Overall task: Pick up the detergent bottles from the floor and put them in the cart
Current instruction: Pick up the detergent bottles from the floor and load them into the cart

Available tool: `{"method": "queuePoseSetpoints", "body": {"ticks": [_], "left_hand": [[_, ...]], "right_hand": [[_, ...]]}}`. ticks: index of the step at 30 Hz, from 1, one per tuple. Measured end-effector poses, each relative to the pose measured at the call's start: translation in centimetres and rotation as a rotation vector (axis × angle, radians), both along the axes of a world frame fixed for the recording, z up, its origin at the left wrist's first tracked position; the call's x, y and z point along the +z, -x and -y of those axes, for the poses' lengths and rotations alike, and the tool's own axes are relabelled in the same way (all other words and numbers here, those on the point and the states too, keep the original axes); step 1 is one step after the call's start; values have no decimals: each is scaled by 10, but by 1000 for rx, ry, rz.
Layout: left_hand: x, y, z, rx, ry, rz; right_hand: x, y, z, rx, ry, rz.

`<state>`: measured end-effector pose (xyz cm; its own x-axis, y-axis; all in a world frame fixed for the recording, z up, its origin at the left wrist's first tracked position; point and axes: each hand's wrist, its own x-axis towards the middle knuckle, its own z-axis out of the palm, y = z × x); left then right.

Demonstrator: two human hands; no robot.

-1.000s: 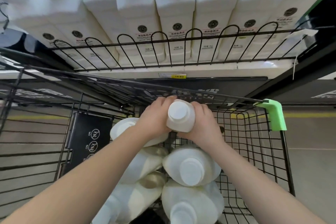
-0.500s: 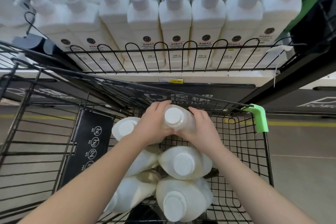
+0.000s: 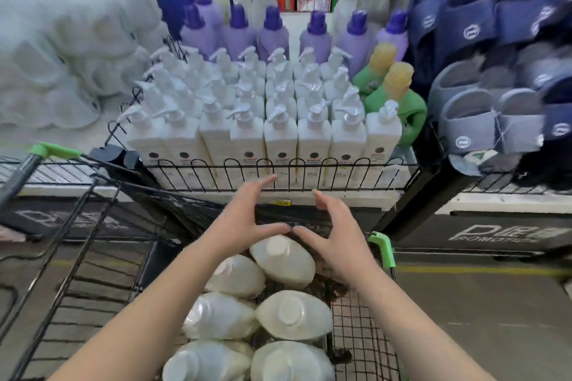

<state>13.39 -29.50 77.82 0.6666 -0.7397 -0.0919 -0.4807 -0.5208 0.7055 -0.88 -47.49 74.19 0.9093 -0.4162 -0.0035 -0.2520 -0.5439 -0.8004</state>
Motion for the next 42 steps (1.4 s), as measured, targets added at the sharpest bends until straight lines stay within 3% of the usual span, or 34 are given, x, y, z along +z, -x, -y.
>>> {"method": "queuePoseSetpoints", "body": {"ticks": [10,16,23,30,42], "left_hand": [[179,10,6,-40,485,178],[236,32,2,-131,647,238],[252,43,10,-281,741,218],[229,79,58,-521,809,114],[210,216,160,-763,706,25]], "right_hand": [[202,25,9,-105,30,478],[265,58,-3,-124,144,586],[281,92,-11,-216,259,546],[271,151,-14,-400,321,495],[253,302,38,-700,220,601]]}}
